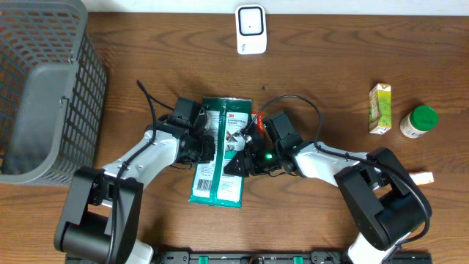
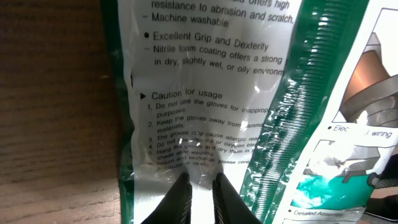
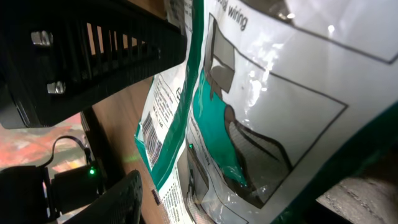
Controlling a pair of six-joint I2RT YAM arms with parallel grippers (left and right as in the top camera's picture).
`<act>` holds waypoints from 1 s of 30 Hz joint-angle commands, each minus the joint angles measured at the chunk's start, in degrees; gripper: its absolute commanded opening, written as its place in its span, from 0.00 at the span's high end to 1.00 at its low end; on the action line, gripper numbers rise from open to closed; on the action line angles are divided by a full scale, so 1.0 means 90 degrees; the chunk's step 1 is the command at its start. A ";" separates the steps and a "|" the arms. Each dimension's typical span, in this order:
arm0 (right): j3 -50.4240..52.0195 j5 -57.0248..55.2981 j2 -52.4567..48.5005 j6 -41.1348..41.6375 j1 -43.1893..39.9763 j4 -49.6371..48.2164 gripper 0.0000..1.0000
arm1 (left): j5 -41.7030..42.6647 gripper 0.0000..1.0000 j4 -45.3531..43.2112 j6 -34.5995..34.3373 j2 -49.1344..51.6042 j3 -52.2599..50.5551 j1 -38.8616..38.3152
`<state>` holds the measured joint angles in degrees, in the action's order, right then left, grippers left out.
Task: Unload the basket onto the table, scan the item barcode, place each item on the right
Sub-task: 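Release the left gripper and lift the package with the right gripper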
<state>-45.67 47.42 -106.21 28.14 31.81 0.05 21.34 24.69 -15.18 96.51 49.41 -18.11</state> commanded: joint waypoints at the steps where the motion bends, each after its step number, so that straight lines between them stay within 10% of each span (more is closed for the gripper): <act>1: 0.0078 -0.0330 0.0007 0.0134 0.0097 0.0012 0.43 | 0.0061 0.85 0.0078 -0.0012 -0.0121 0.0189 -0.0007; 17: 0.0080 -0.0403 0.0007 0.0109 0.0102 0.0090 0.42 | -0.1996 0.84 0.0704 -0.0015 -0.0374 0.0153 0.0063; 30: 0.0172 -0.0833 0.0005 0.0964 0.0347 -0.0085 0.45 | -0.0452 0.84 0.0726 -0.0321 0.0542 0.0153 0.0073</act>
<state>-45.63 45.08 -105.78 33.32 32.82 -0.12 10.72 30.39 -17.37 98.59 52.03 -17.26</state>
